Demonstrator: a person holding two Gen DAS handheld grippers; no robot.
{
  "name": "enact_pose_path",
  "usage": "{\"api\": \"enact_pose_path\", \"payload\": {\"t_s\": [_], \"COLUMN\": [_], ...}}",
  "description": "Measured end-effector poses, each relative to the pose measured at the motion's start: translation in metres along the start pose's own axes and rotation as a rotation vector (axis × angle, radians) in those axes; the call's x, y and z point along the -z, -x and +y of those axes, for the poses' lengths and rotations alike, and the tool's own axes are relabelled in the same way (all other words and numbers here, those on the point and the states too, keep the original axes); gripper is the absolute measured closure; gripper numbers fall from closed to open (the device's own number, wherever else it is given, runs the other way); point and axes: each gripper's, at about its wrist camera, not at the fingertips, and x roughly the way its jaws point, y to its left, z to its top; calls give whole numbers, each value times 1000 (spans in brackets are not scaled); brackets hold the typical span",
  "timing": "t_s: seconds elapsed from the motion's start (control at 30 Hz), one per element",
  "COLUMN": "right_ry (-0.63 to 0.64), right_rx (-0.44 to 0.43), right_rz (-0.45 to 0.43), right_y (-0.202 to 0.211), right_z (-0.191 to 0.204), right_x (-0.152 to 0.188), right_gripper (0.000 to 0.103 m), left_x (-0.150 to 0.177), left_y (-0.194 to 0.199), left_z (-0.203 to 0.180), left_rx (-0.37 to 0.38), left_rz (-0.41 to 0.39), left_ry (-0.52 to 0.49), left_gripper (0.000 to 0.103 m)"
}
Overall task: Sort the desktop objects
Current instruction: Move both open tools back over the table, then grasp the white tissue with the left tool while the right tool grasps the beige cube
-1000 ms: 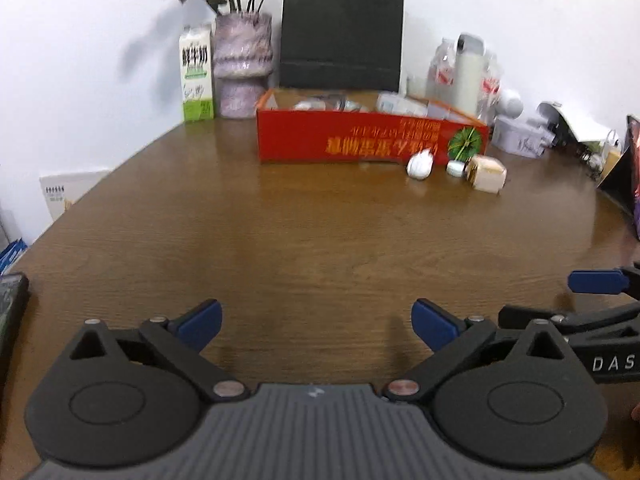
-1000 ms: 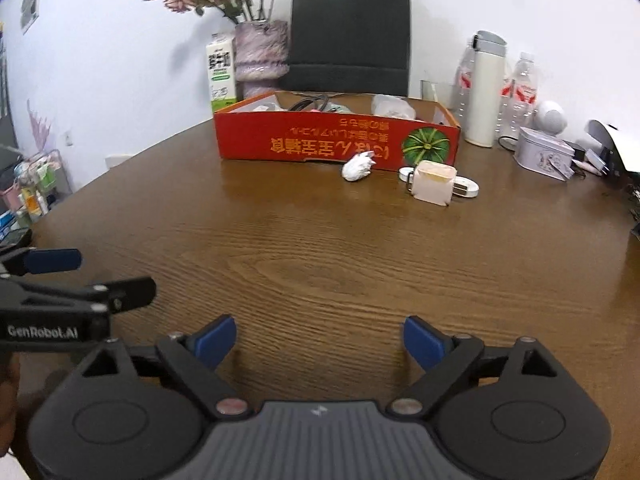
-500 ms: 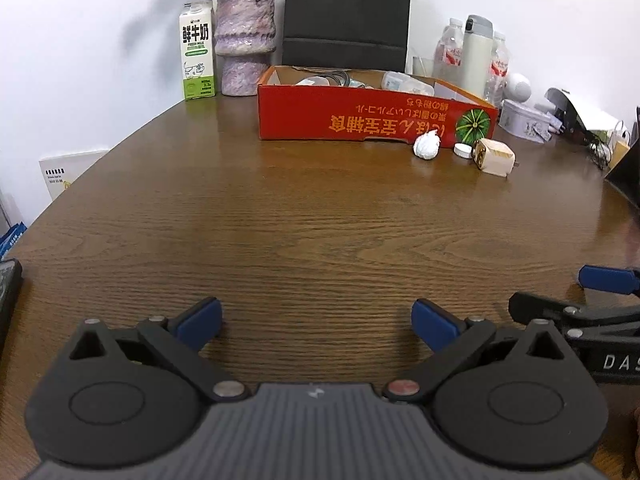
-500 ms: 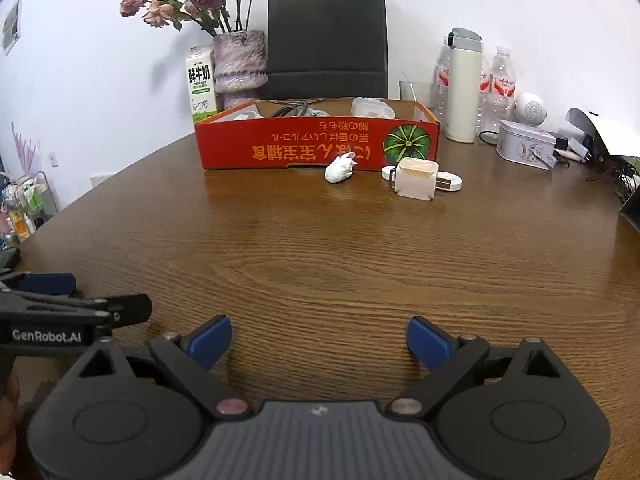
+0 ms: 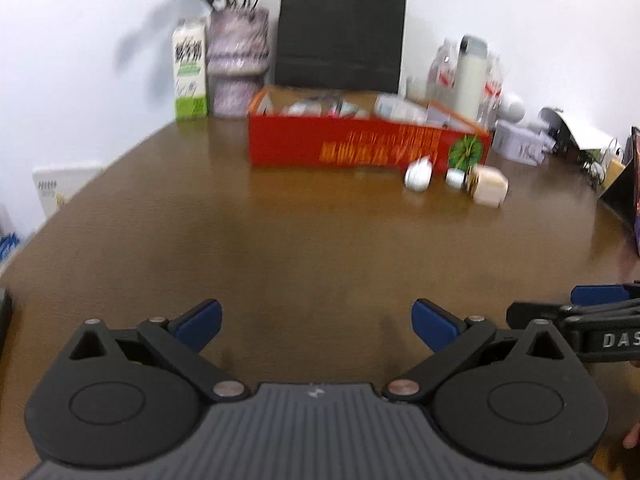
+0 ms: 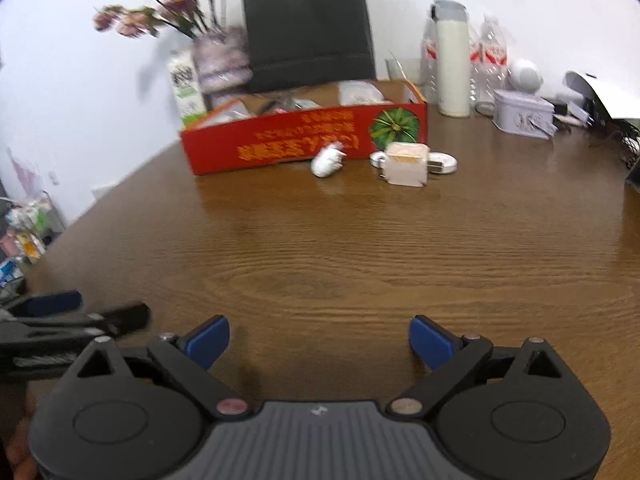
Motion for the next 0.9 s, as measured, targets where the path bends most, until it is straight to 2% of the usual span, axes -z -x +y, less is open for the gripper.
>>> {"api": "enact_pose_path", "payload": {"t_s": [0.13, 0.23, 0.3, 0.33, 0.4, 0.5, 0.6, 0.67, 0.8, 0.9], "right_ry": [56, 112, 133, 132, 122, 110, 95, 105, 120, 122], "right_rx": [-2, 45, 99, 103, 98, 99, 54, 49, 67, 22], "right_rz": [-84, -148, -137, -125, -96, -67, -76, -87, -93, -73], "right_y": [-3, -19, -43, -54, -77, -103, -112, -118, -121, -107], "right_z": [-14, -30, -43, -50, -62, -73, -73, -69, -62, -55], "right_x": [-41, -77, -97, -103, -114, -120, -122, -121, -119, -111], "right_gripper": [10, 11, 23, 26, 39, 39, 40, 40, 47, 47], "left_x": [-33, -58, -75, -83, -98, -119, -127, -127, -119, -107], "left_y": [-19, -57, -87, -101, -126, -164, -190, -203, -193, -161], "left_z": [-7, -14, -22, -26, -37, -55, -64, -66, -61, -46], "left_rx": [57, 199, 253, 270, 293, 298, 342, 369, 347, 298], "left_rz": [-39, -4, 23, 31, 34, 64, 99, 132, 120, 101], "left_ry": [-31, -54, -43, -42, -53, -98, -74, -42, -17, 12], "left_gripper": [0, 3, 11, 15, 23, 33, 51, 81, 82, 83]}}
